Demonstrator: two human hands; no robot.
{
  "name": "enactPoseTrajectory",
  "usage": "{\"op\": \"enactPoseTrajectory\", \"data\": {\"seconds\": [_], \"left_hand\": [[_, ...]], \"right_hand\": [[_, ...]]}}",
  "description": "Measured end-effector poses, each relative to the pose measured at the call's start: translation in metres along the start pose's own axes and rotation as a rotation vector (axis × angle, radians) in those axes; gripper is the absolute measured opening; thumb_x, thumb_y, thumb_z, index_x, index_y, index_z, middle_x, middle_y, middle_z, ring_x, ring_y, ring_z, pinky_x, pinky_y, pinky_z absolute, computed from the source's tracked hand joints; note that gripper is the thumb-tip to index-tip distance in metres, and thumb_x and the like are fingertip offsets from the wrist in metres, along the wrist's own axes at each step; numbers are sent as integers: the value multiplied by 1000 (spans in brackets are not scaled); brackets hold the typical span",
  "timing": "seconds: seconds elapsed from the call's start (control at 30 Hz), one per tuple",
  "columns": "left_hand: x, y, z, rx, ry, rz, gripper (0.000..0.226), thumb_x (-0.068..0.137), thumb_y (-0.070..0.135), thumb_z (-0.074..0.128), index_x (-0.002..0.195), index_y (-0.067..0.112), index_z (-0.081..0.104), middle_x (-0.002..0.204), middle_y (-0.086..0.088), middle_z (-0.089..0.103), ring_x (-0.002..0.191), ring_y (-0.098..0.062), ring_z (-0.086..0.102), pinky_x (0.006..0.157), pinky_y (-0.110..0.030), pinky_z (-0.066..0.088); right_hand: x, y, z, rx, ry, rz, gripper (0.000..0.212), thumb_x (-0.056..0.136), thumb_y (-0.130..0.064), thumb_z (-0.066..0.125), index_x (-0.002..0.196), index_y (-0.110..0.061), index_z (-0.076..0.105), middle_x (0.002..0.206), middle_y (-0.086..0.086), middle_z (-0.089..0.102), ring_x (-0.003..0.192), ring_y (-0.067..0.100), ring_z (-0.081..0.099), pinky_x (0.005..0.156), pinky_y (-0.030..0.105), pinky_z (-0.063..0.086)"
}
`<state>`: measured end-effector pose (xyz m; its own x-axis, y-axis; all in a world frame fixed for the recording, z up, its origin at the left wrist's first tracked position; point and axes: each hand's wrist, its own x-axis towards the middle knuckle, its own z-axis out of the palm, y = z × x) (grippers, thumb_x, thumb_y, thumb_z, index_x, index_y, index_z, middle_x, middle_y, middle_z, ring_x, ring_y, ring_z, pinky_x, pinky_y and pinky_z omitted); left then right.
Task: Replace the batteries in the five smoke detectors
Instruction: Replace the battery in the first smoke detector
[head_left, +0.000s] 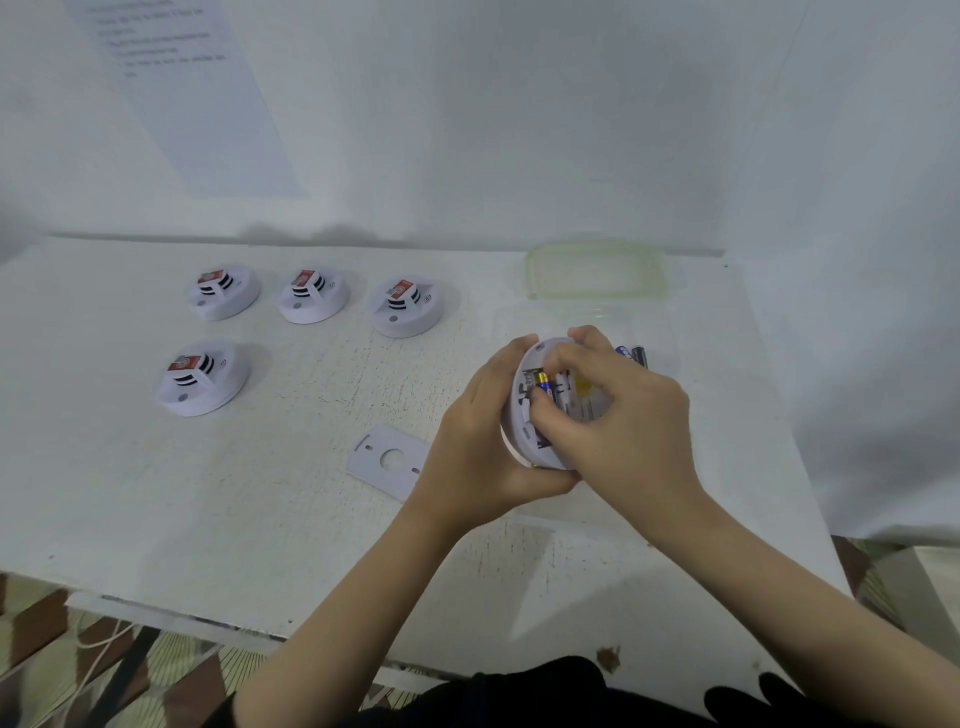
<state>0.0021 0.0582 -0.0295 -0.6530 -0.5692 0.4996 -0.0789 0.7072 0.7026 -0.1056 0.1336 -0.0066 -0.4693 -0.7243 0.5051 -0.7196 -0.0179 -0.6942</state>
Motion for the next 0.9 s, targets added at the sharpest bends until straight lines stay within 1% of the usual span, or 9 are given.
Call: {"op": "enactPoseTrajectory", "data": {"seconds": [0.13, 0.33, 0.43, 0.5, 0.6, 0.67, 0.77, 0.83, 0.9], "left_hand": [[-1, -3, 2, -2, -2, -11, 84, 60, 16, 89, 131, -2, 48, 122, -9, 60, 112, -20, 60, 89, -38, 53], [-4, -6, 3, -3, -4, -18, 88, 60, 20, 90, 132, -3, 47, 123, -9, 60, 112, -20, 61, 91, -35, 54], [-5, -6, 3, 1, -4, -13, 88, 60, 22, 91, 132, -4, 47, 122, -9, 61, 112, -19, 61, 91, -35, 54], [-6, -6, 4, -7, -2, -8, 88, 60, 22, 91, 132, -4, 47, 122, -10, 61, 112, -19, 61, 90, -36, 54], [-7, -6, 5, -21, -3, -7, 88, 61, 24, 91, 132, -4, 47, 122, -9, 61, 112, -18, 61, 90, -37, 54], [-8, -6, 6, -19, 4, -12, 88, 61, 24, 91, 132, -3, 47, 123, -8, 61, 113, -18, 61, 91, -37, 54], [-9, -7, 5, -59, 7, -14, 86, 60, 18, 92, 132, -2, 48, 121, -9, 61, 111, -21, 61, 89, -41, 54], [-8, -8, 1, -79, 1, -18, 87, 58, 16, 93, 131, -1, 48, 119, -8, 62, 109, -22, 62, 88, -41, 54], [-7, -9, -5, -59, -28, -4, 90, 58, 23, 93, 133, 0, 47, 120, -6, 63, 108, -20, 63, 88, -38, 55]], "right_hand": [[1, -1, -2, 38, -10, -10, 10, 73, -22, 66, 78, -28, 60, 86, -14, 57, 69, 3, 53, 61, 16, 43], [0, -1, -4, 40, -16, -14, 9, 71, -18, 66, 75, -24, 60, 78, -13, 54, 68, 4, 53, 58, 16, 42], [1, -1, -4, 54, -37, -3, 8, 70, -22, 66, 74, -26, 60, 81, -16, 56, 69, 2, 54, 59, 8, 38], [0, 1, -5, 56, -44, 15, 6, 69, -26, 66, 75, -26, 63, 89, -17, 61, 75, 4, 57, 61, 8, 41], [0, 3, -5, 82, -37, 43, 10, 67, -24, 68, 77, -26, 67, 98, -18, 64, 92, -3, 58, 69, 11, 46], [1, 3, -5, 108, -39, 56, 10, 65, -24, 67, 74, -27, 67, 95, -18, 65, 96, -7, 57, 71, 15, 48], [2, 4, -8, 148, -83, 56, 10, 67, -22, 67, 77, -26, 66, 93, -22, 64, 96, -3, 60, 74, 22, 51], [6, 4, -16, 155, -168, 16, 13, 71, -23, 65, 84, -26, 65, 93, -19, 64, 94, 6, 62, 74, 32, 53], [11, 5, -27, 91, -290, -74, 16, 74, -23, 62, 89, -26, 67, 96, -12, 64, 81, 14, 63, 68, 36, 53]]}}
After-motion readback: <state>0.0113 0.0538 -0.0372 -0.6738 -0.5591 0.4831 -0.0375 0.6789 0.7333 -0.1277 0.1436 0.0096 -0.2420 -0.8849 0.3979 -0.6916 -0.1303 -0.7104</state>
